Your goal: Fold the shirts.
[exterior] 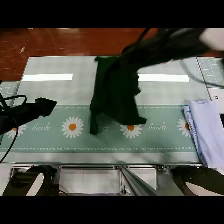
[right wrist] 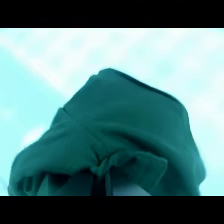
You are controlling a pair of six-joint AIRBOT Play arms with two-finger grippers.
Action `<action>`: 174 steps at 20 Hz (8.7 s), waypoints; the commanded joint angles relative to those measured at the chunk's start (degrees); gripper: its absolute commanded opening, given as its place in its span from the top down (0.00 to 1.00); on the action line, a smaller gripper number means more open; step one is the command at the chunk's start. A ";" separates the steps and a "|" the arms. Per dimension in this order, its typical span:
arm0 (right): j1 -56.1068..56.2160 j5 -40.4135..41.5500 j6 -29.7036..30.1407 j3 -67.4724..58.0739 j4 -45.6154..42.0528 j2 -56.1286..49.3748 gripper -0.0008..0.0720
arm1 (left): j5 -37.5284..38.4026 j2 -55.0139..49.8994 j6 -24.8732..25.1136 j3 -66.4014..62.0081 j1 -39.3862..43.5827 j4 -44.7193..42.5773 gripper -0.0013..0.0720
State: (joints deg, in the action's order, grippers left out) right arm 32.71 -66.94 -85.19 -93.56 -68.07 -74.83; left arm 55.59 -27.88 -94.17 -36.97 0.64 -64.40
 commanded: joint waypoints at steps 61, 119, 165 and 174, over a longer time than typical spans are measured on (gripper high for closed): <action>-24.39 -7.48 -4.52 -29.07 -5.42 12.48 0.96 | 24.96 -38.14 14.80 -79.95 -9.92 12.48 0.96; -44.68 -2.49 0.28 76.37 13.22 28.15 0.43 | 16.28 -52.13 43.56 -7.67 -7.52 25.44 0.96; -30.93 -18.91 -2.75 0.70 -3.89 30.95 0.95 | 19.17 -24.46 21.03 -57.46 1.05 2.23 0.96; -30.95 1.64 -0.07 9.22 -2.03 -1.05 0.95 | 7.32 -62.20 18.12 -57.48 0.98 4.42 0.96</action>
State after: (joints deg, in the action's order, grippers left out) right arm 1.78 -71.75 -85.89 -84.23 -71.44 -64.93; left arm 65.76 -79.77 -74.08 -94.65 1.61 -60.60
